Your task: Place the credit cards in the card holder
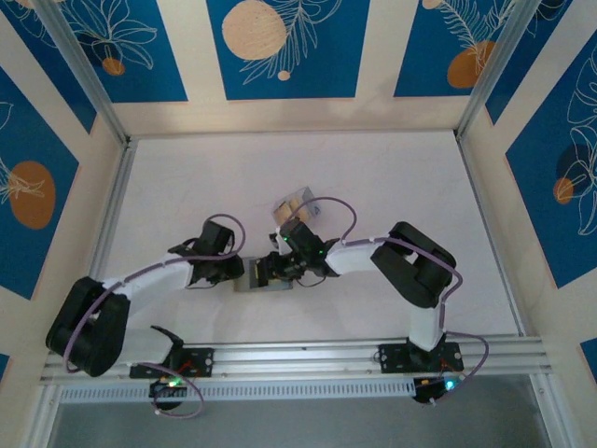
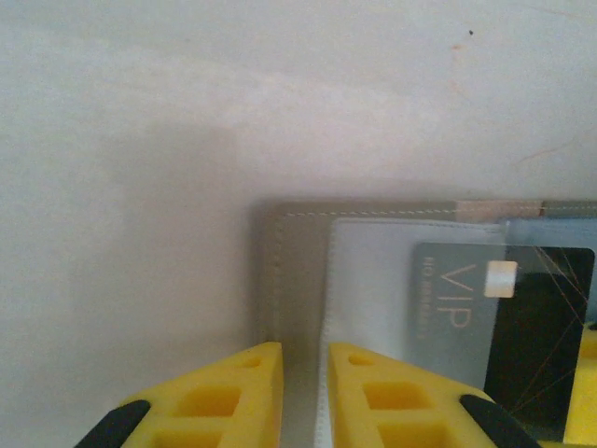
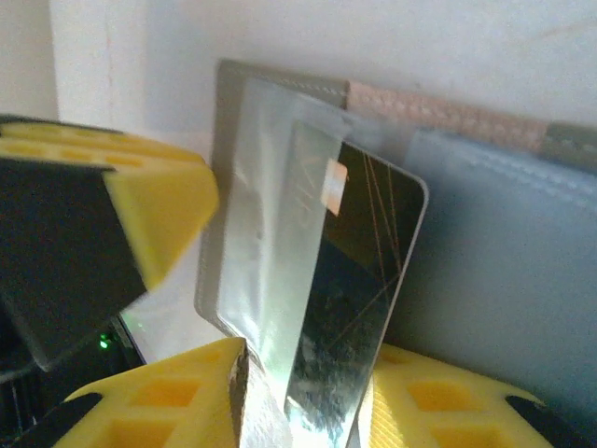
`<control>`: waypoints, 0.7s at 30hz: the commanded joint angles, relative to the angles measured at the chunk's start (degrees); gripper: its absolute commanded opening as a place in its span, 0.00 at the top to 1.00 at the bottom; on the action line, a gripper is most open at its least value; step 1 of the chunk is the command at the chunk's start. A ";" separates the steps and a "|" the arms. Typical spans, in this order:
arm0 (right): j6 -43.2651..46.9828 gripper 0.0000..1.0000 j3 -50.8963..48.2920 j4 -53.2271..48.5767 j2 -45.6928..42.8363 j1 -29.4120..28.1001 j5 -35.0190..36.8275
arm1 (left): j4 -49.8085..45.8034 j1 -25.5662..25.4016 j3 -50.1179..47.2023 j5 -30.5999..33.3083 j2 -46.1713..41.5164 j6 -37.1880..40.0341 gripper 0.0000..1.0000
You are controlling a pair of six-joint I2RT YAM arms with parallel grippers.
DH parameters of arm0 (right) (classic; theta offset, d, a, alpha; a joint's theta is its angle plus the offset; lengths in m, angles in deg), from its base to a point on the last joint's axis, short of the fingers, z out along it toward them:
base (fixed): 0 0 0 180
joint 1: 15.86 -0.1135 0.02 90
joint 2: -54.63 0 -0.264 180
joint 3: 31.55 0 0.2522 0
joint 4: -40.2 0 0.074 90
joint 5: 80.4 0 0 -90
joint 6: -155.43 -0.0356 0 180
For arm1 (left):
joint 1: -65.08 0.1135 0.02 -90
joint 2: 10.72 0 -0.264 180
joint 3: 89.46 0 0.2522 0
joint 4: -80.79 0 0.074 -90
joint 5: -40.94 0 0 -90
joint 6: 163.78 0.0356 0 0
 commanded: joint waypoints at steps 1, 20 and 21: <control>4.43 0.62 2.45 -13.81 -2.51 -0.31 1.80 | -1.42 0.79 -1.19 0.31 -0.84 -1.10 0.82; 11.91 1.00 23.86 -44.72 4.49 -3.51 20.46 | 3.07 0.79 -2.97 -1.72 5.06 0.37 0.92; 11.89 1.00 24.16 -45.19 4.88 -3.77 20.95 | 3.09 0.80 -2.95 -1.72 5.20 0.50 0.92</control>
